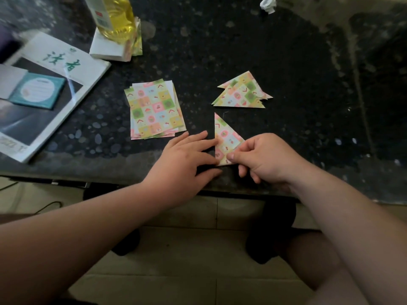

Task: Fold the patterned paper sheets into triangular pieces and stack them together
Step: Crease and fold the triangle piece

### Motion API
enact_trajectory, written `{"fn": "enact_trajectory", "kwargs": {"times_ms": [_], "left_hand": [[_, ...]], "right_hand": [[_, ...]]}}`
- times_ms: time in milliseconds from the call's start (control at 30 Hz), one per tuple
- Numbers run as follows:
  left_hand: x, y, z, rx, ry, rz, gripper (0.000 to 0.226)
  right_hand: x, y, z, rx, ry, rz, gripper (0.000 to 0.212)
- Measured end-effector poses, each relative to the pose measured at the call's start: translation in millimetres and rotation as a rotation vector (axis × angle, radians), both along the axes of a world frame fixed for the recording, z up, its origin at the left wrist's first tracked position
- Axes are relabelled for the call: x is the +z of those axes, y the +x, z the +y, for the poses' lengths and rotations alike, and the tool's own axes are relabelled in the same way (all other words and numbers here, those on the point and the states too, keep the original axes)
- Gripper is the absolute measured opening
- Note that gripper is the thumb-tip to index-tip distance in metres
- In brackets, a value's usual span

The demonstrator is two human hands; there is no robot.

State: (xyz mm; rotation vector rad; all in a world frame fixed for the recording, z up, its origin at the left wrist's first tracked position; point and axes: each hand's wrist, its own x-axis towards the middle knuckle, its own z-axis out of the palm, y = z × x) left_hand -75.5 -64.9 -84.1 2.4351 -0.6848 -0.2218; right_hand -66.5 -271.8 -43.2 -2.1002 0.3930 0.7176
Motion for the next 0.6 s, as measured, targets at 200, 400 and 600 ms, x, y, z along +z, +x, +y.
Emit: {"fn": "enact_trajectory", "kwargs": {"times_ms": [200,400,600], "left_hand": [[8,7,-23,0.236,-0.073,0.116,0.019],[8,6,-26,0.229,0.010,0.150,0.012],[9,5,-26,0.224,0.015,0.132,0.015]], "right_hand": [[6,4,-4,0.077,0.044,-0.074,0.014],[6,1,-7,0.109,0.045,-0.054,0.012],[4,-5,-8,0.071,0.061,-0.056,0.012]]}}
